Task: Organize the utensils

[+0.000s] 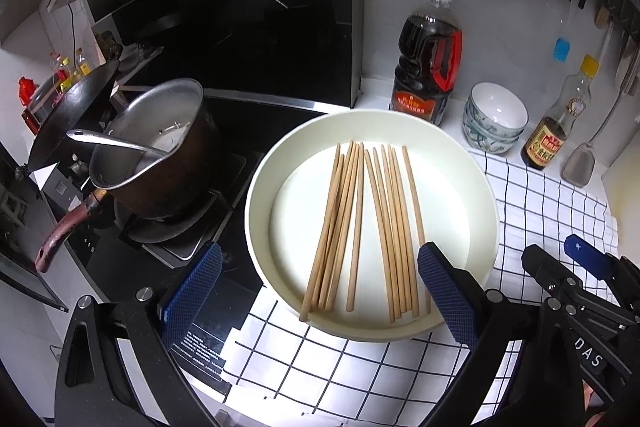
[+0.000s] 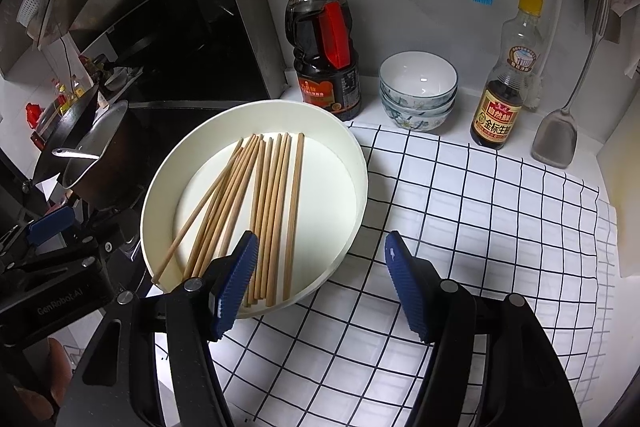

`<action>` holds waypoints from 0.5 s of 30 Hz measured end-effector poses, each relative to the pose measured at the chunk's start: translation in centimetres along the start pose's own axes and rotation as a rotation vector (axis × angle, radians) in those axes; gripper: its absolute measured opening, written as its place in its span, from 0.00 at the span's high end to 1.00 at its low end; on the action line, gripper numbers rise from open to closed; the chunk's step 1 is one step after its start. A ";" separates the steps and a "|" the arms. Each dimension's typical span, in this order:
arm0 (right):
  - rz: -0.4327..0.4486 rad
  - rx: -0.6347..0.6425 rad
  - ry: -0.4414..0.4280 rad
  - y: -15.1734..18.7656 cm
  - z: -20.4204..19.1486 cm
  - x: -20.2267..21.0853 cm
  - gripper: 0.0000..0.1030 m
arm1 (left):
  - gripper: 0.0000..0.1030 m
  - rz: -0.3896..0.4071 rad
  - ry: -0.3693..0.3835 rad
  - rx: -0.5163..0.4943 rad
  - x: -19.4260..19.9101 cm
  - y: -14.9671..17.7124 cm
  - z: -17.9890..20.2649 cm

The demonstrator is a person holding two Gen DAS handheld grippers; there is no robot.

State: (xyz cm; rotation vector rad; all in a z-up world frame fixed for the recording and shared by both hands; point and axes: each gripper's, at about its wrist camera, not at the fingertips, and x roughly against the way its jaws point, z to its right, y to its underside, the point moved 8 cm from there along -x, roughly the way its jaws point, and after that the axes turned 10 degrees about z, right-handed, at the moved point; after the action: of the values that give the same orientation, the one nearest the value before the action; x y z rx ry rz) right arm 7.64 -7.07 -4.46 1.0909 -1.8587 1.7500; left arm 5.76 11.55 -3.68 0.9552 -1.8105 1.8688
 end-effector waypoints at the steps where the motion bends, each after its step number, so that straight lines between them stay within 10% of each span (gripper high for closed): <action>1: 0.003 -0.001 -0.001 -0.1 0.0 0.1 0.39 | 0.06 0.004 -0.001 0.001 0.1 0.0 0.1; 15: 0.036 0.002 -0.004 -1.0 -0.2 1.1 0.37 | 0.06 0.055 0.003 0.007 1.3 -1.4 -0.4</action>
State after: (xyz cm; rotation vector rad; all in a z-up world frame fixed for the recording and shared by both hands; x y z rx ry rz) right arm 7.61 -7.07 -2.98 1.0679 -1.8910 1.7712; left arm 5.75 11.85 -1.77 0.9129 -1.8478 1.9090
